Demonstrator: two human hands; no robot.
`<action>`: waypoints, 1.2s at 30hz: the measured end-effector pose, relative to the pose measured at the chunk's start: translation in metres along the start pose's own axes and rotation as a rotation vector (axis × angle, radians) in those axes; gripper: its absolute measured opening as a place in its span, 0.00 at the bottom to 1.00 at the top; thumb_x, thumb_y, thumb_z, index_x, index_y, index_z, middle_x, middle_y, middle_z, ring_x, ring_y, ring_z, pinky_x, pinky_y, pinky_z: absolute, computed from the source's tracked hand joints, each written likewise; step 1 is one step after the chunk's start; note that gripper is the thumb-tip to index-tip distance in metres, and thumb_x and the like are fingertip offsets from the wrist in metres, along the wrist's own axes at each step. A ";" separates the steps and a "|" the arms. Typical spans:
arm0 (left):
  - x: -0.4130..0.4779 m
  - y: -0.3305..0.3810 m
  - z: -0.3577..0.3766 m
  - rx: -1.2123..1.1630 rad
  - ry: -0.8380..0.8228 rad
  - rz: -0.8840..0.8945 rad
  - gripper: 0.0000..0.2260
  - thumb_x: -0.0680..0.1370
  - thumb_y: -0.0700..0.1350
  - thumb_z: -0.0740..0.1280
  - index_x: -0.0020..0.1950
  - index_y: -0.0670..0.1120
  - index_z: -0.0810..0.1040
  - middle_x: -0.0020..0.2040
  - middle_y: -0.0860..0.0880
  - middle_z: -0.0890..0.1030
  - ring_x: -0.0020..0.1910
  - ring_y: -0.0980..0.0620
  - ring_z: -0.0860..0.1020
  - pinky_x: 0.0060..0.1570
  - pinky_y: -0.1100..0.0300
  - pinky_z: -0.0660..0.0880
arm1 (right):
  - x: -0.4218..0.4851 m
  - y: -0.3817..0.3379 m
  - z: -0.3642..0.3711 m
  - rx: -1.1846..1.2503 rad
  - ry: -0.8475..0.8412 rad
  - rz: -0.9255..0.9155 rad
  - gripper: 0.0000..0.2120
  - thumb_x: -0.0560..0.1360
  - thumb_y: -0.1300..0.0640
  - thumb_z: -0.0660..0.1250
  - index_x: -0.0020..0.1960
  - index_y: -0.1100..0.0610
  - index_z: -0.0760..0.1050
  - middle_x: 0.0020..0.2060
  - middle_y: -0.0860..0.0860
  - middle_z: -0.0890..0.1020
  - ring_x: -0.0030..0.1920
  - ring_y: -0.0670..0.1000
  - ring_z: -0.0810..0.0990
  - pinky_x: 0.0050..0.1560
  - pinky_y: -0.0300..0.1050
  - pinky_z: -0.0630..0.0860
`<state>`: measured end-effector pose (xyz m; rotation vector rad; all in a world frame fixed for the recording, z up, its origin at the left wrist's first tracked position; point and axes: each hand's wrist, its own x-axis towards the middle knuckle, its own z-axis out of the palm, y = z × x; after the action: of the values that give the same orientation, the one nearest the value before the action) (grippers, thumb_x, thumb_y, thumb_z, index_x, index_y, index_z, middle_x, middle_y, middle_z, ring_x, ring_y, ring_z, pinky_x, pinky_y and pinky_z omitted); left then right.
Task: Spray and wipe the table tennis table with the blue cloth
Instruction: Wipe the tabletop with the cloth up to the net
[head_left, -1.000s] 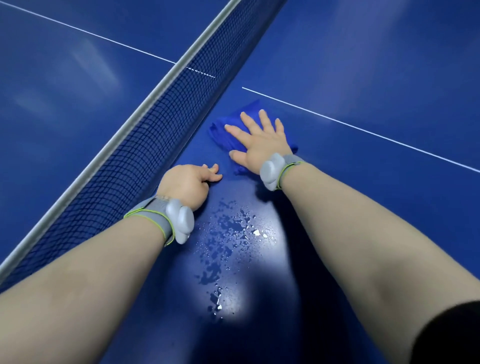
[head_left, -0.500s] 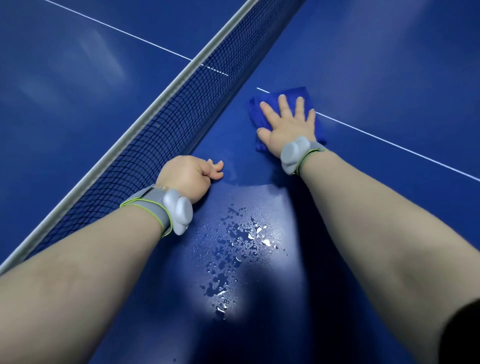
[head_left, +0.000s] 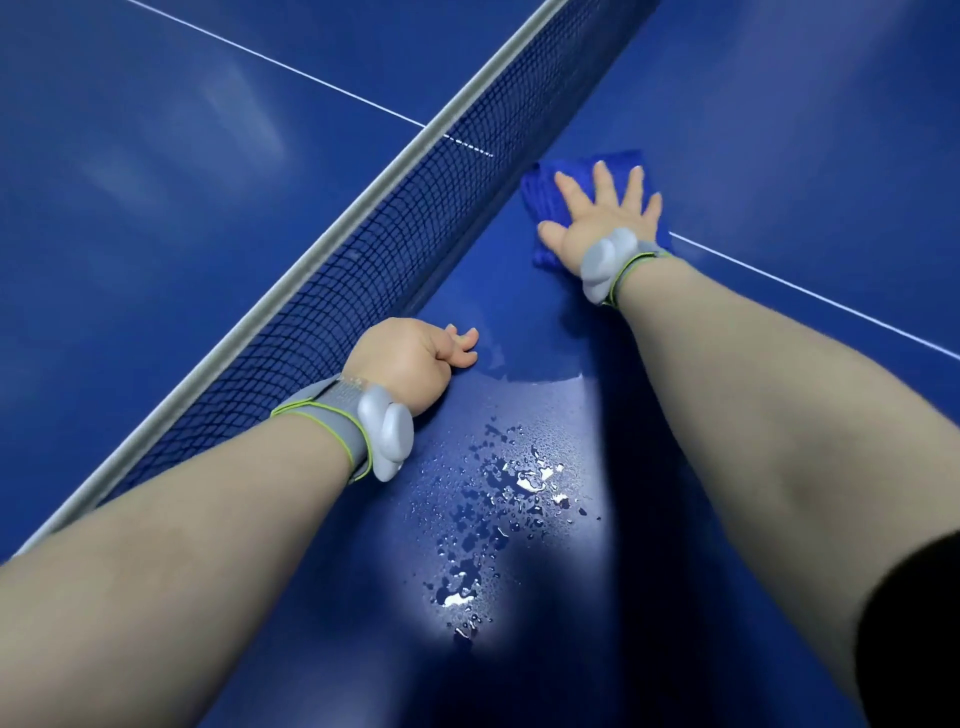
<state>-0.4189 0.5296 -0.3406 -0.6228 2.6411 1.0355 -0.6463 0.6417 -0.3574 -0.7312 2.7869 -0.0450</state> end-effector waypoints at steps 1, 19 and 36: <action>-0.001 0.000 0.001 -0.002 -0.004 0.002 0.17 0.79 0.35 0.61 0.59 0.52 0.81 0.65 0.54 0.76 0.68 0.64 0.69 0.64 0.76 0.55 | 0.002 0.000 0.001 0.001 0.001 0.053 0.34 0.77 0.37 0.50 0.79 0.41 0.44 0.80 0.51 0.42 0.77 0.65 0.36 0.74 0.66 0.38; -0.042 0.011 0.002 0.216 0.125 -0.021 0.16 0.77 0.37 0.59 0.58 0.48 0.81 0.62 0.51 0.79 0.67 0.53 0.73 0.66 0.60 0.67 | -0.075 -0.058 0.026 -0.120 -0.025 -0.362 0.31 0.79 0.36 0.50 0.79 0.40 0.42 0.80 0.51 0.41 0.77 0.64 0.37 0.74 0.66 0.38; -0.171 -0.015 0.015 0.483 0.147 -0.354 0.11 0.77 0.46 0.57 0.50 0.48 0.79 0.51 0.46 0.82 0.50 0.43 0.78 0.42 0.57 0.73 | -0.209 -0.110 0.056 -0.070 -0.113 -0.598 0.33 0.77 0.35 0.55 0.78 0.37 0.47 0.80 0.48 0.42 0.77 0.63 0.35 0.73 0.65 0.33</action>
<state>-0.2600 0.5814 -0.2975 -1.0222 2.6171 0.2474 -0.4040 0.6497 -0.3504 -1.5048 2.3770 -0.0164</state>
